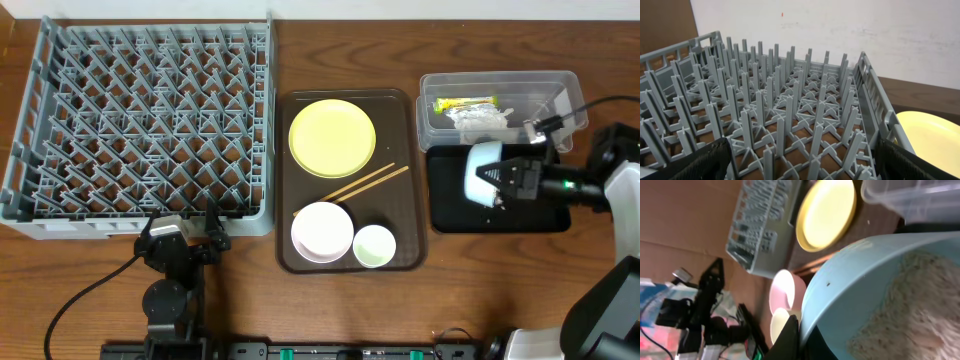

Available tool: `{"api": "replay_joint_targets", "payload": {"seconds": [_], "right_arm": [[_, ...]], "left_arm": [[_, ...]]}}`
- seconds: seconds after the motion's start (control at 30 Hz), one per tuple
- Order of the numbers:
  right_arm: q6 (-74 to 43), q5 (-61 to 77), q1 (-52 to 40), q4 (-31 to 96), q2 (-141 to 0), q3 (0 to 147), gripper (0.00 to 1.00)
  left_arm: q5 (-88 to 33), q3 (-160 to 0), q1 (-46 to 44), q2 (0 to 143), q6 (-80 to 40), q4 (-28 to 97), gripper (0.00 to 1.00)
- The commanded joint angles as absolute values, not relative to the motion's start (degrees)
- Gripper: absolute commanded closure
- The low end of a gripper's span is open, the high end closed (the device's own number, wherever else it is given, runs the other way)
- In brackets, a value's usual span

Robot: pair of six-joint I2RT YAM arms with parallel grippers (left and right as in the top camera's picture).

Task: Sort waste into correct bins and load items into the dishwasher
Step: 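Tilt the bowl with the right gripper to pour rice onto the black tray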

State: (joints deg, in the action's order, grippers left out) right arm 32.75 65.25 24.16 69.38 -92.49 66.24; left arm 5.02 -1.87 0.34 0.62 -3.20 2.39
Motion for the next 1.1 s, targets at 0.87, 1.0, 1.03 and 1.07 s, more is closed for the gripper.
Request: {"api": "replay_joint_targets", "payload": {"seconds": [0.87,1.0,1.03,1.07], "right_arm": [[38.2,82.8,30.5,62.2,-93.1,62.2,0.99],[37.8,83.5,31.7,59.1,-94.3,59.0,0.99],[37.8,84.2,32.1,58.4,-94.7,58.1,0.99],[37.8,84.9,32.5,57.6,-95.2,57.2,0.99]], "left_arm": [[5.3,-0.2,0.7,0.3,-3.5,3.7,0.08],[5.3,-0.2,0.7,0.3,-3.5,3.7,0.08],[5.3,-0.2,0.7,0.3,-3.5,3.7,0.08],[5.3,-0.2,0.7,0.3,-3.5,3.7,0.08]]}}
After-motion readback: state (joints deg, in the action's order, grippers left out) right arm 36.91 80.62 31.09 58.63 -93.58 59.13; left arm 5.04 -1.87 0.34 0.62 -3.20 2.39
